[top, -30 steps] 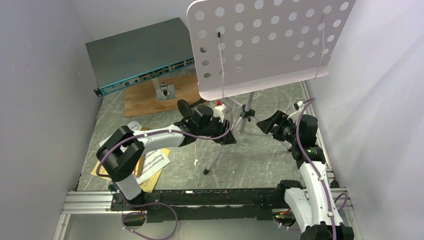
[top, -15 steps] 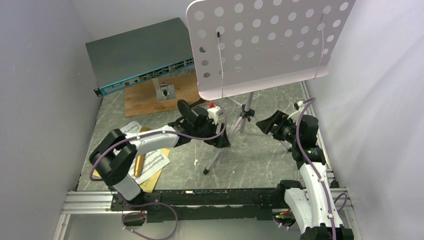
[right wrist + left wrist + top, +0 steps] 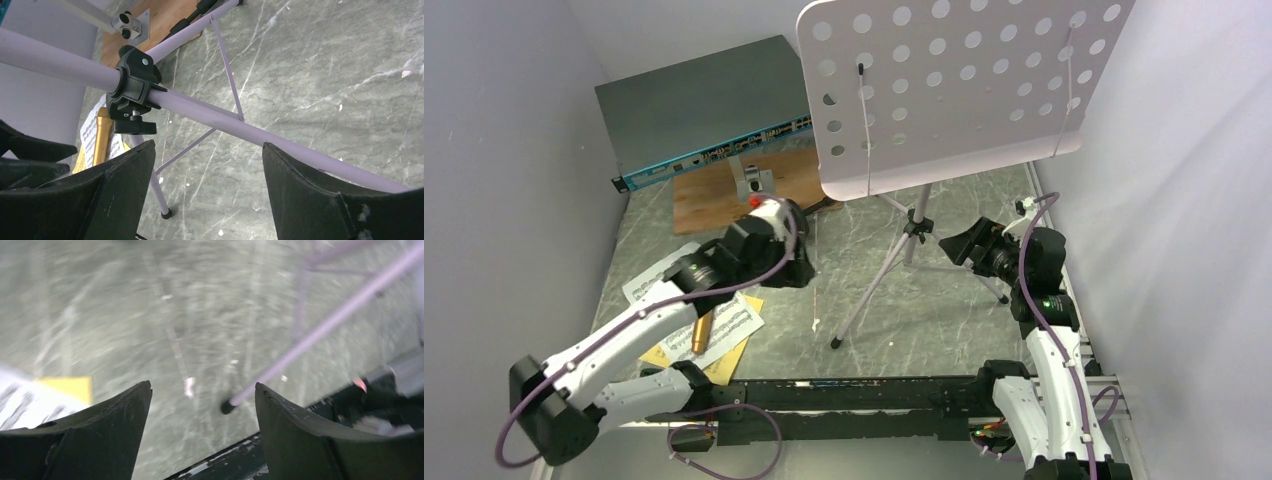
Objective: Set up the instrument practice props
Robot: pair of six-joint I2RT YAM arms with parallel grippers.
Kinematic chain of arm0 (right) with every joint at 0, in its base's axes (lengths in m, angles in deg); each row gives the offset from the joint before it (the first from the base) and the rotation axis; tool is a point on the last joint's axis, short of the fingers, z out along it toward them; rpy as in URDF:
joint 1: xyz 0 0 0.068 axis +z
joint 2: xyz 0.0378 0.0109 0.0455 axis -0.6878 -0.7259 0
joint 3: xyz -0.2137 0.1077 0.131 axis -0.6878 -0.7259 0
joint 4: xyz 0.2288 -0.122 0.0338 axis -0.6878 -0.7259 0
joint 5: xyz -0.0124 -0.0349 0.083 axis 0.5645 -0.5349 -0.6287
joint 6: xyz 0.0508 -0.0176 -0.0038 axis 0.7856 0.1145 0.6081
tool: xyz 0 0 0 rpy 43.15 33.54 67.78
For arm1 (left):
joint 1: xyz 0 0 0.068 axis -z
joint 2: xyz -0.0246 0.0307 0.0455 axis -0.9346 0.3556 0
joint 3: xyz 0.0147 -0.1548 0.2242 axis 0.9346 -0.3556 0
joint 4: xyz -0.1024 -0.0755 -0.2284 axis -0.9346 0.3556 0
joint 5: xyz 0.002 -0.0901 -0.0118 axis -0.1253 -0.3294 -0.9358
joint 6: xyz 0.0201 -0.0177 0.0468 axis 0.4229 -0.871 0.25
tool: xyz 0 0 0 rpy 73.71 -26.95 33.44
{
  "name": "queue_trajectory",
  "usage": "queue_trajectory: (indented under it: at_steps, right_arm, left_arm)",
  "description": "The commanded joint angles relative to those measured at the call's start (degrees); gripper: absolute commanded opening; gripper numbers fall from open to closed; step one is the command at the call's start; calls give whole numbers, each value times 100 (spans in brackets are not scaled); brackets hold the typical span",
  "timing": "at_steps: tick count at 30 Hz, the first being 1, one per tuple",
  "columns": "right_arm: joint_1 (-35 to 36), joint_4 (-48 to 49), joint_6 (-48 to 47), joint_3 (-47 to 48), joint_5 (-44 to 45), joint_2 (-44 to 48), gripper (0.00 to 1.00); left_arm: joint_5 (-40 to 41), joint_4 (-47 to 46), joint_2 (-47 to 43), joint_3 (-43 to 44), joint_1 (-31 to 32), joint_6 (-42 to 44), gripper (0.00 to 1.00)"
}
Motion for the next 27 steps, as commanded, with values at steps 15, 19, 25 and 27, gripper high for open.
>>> queue_trajectory:
  at_steps: [15,19,25,27]
  right_arm:
    - [128,-760,-219,487,-246,639,78]
    - [371,-979,-263,609,-304,716,75]
    - [2707,-791,-361,790,670,558,75]
    - [3454,-631,-278,771,1094,638,76]
  left_arm:
    - [1626,1924,513,-1030,-2297,-2760,98]
    - [1475,1643,698,-1197,-2390,-3063,96]
    - [1714,1821,1638,-991,-2406,-3454,88]
    - [1714,1639,1789,-1037,-2408,-3441,85]
